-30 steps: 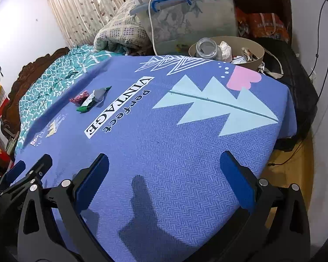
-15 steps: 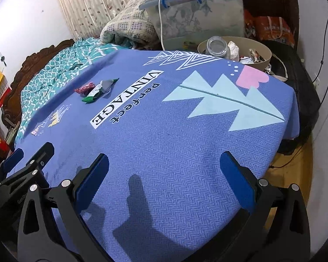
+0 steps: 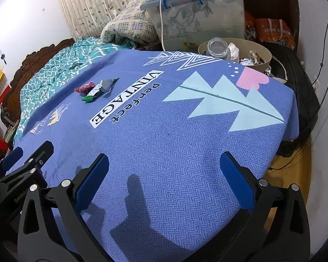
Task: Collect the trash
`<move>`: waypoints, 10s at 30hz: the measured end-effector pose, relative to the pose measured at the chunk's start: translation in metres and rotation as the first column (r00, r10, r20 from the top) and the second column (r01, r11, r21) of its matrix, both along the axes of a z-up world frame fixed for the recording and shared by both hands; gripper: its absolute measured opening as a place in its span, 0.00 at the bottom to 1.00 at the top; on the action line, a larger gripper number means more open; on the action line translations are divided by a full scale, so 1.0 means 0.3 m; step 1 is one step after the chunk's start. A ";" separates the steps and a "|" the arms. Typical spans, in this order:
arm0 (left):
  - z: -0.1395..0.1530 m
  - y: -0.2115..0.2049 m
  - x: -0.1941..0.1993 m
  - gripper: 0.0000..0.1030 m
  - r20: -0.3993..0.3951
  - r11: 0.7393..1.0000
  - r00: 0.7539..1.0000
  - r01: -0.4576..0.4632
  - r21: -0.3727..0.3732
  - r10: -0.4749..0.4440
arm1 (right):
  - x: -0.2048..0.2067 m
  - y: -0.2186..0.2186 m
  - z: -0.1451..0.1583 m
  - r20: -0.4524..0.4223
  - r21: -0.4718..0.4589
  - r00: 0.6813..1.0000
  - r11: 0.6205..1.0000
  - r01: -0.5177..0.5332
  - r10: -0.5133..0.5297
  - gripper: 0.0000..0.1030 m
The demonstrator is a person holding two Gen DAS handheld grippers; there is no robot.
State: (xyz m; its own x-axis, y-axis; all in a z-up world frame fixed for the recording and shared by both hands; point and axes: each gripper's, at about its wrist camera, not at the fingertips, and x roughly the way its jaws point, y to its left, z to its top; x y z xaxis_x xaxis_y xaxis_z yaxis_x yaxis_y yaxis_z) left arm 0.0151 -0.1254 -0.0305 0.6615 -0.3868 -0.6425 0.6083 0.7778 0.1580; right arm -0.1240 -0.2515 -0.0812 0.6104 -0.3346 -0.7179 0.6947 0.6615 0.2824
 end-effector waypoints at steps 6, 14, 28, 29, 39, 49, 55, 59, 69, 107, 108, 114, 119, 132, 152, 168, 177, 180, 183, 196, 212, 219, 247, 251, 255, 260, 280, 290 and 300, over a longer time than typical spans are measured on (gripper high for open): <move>0.000 -0.004 0.001 0.92 -0.004 1.000 1.000 0.002 -0.004 -0.002 | 0.016 0.015 0.001 -0.012 -0.015 1.000 1.000 -0.026 0.025 0.97; -0.001 0.003 0.013 0.92 -0.024 1.000 1.000 0.005 -0.021 -0.006 | 0.029 0.020 0.005 0.006 0.000 0.998 0.998 -0.061 0.061 0.97; -0.037 0.249 0.274 0.92 -0.326 0.937 0.922 -0.282 -0.204 0.207 | 0.740 -0.081 0.208 -0.042 -0.041 0.881 0.881 -0.472 0.470 0.67; -0.040 0.262 0.282 0.92 -0.344 0.930 0.916 -0.293 -0.222 0.206 | 0.821 -0.087 0.196 -0.071 -0.025 0.873 0.874 -0.486 0.483 0.67; -0.060 0.350 0.329 0.90 -0.450 0.868 0.876 -0.353 -0.349 0.175 | 1.270 -0.047 0.035 -0.245 0.127 0.789 0.825 -0.550 0.563 0.39; -0.042 0.406 0.336 0.85 -0.479 0.817 0.866 -0.376 -0.437 0.143 | 0.776 0.155 0.135 0.032 0.160 0.572 0.561 -0.812 0.819 0.72; -0.030 0.275 0.341 0.73 -0.502 0.876 0.862 -0.290 -0.386 0.064 | 0.662 -0.171 0.158 0.120 0.108 0.800 0.793 -0.600 0.589 0.68; -0.054 0.153 0.377 0.68 -0.564 0.915 0.825 -0.258 -0.310 0.042 | 0.726 -0.307 0.032 0.073 0.221 0.880 0.853 -0.473 0.469 0.56; -0.101 -0.024 0.356 0.05 -0.533 0.968 0.846 -0.159 -0.196 0.031 | 0.788 -0.134 -0.053 0.064 0.234 0.833 0.803 -0.548 0.550 0.14; 0.221 -1.144 0.044 0.01 -0.398 0.880 0.786 0.401 -0.256 -0.474 | -0.164 -1.195 0.154 0.333 0.108 0.943 0.994 -0.018 -0.019 0.13; 0.202 -1.188 0.040 0.01 -0.407 0.878 0.778 0.410 -0.247 -0.478 | -0.151 -1.219 0.136 0.319 0.107 0.948 0.994 -0.015 -0.020 0.14; 0.068 -1.364 0.023 0.61 -0.477 0.894 0.762 0.421 -0.149 -0.439 | -0.069 -1.241 0.051 0.335 0.181 0.942 0.982 -0.053 -0.011 0.75; 0.079 -1.329 0.024 0.61 -0.459 0.892 0.766 0.416 -0.179 -0.449 | -0.117 -1.251 0.068 0.387 0.159 0.919 0.987 0.008 -0.070 0.76; 0.188 -0.913 -0.101 0.67 -0.277 0.900 0.857 0.405 -0.161 -0.435 | -0.315 -0.922 0.061 0.406 0.209 0.897 0.973 0.093 -0.173 0.76; 0.204 -0.214 -0.186 0.92 -0.081 0.967 0.968 0.230 -0.106 -0.239 | -0.272 -0.271 0.181 0.275 0.114 0.948 0.985 0.133 -0.160 0.97; 0.207 0.000 -0.163 0.92 -0.046 0.997 0.997 0.058 -0.056 -0.061 | -0.202 -0.079 0.235 0.243 0.049 0.968 0.997 0.055 -0.065 0.97; 0.218 -0.026 -0.205 0.92 -0.022 0.995 0.995 0.096 -0.027 -0.097 | -0.246 -0.089 0.256 0.254 0.054 0.962 0.994 0.095 -0.105 0.97; 0.221 -0.043 -0.206 0.92 -0.021 0.995 0.995 0.100 -0.025 -0.101 | -0.241 -0.098 0.257 0.243 0.048 0.963 0.993 0.109 -0.117 0.97; 0.212 -0.053 -0.189 0.92 -0.033 0.995 0.995 0.094 -0.024 -0.094 | -0.223 -0.111 0.249 0.231 0.051 0.964 0.991 0.121 -0.130 0.97; 0.158 -0.104 -0.069 0.92 -0.085 0.990 0.986 0.141 0.003 -0.141 | -0.162 -0.087 0.218 0.149 0.075 0.963 0.974 0.213 -0.223 0.97; 0.202 -0.116 -0.186 0.92 -0.081 0.978 0.975 0.206 -0.009 -0.206 | -0.321 0.006 0.317 0.190 -0.013 0.957 0.975 0.224 -0.217 0.97; 0.241 -0.071 -0.304 0.92 -0.026 0.987 0.987 0.158 -0.037 -0.159 | -0.395 0.030 0.336 0.234 -0.036 0.962 0.987 0.155 -0.143 0.97; 0.265 0.047 -0.394 0.92 0.045 0.998 0.998 0.050 -0.025 -0.049 | -0.469 0.066 0.246 0.270 0.006 0.955 0.992 0.128 -0.125 0.97; 0.259 0.046 -0.387 0.92 0.034 0.999 0.999 0.035 -0.028 -0.034 | -0.453 0.059 0.239 0.264 0.004 0.959 0.994 0.111 -0.108 0.97; 0.250 0.045 -0.380 0.92 0.040 1.000 0.999 0.013 -0.021 -0.013 | -0.445 0.058 0.234 0.262 0.007 0.959 0.994 0.107 -0.105 0.97; 0.239 0.034 -0.383 0.92 0.057 1.000 0.998 0.011 0.002 -0.011 | -0.443 0.053 0.224 0.261 0.016 0.959 0.994 0.107 -0.108 0.97; 0.212 0.032 -0.382 0.92 0.048 0.999 0.999 0.014 0.029 -0.015 | -0.435 0.063 0.208 0.257 0.024 0.960 0.994 0.105 -0.108 0.97; 0.211 0.041 -0.385 0.92 0.050 0.999 0.999 0.006 0.034 -0.008 | -0.427 0.072 0.208 0.261 0.021 0.960 0.995 0.100 -0.102 0.97; 0.201 0.048 -0.388 0.92 0.034 0.999 0.999 0.014 0.030 -0.015 | -0.428 0.084 0.221 0.269 0.009 0.959 0.996 0.088 -0.088 0.97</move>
State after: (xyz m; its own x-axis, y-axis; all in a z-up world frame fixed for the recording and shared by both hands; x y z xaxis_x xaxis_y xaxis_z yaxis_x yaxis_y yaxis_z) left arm -0.1013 -0.1110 0.0299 0.6777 -0.3771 -0.6312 0.6130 0.7638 0.2018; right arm -0.2523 -0.2263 -0.0150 0.7487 -0.3974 -0.5306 0.6491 0.6023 0.4647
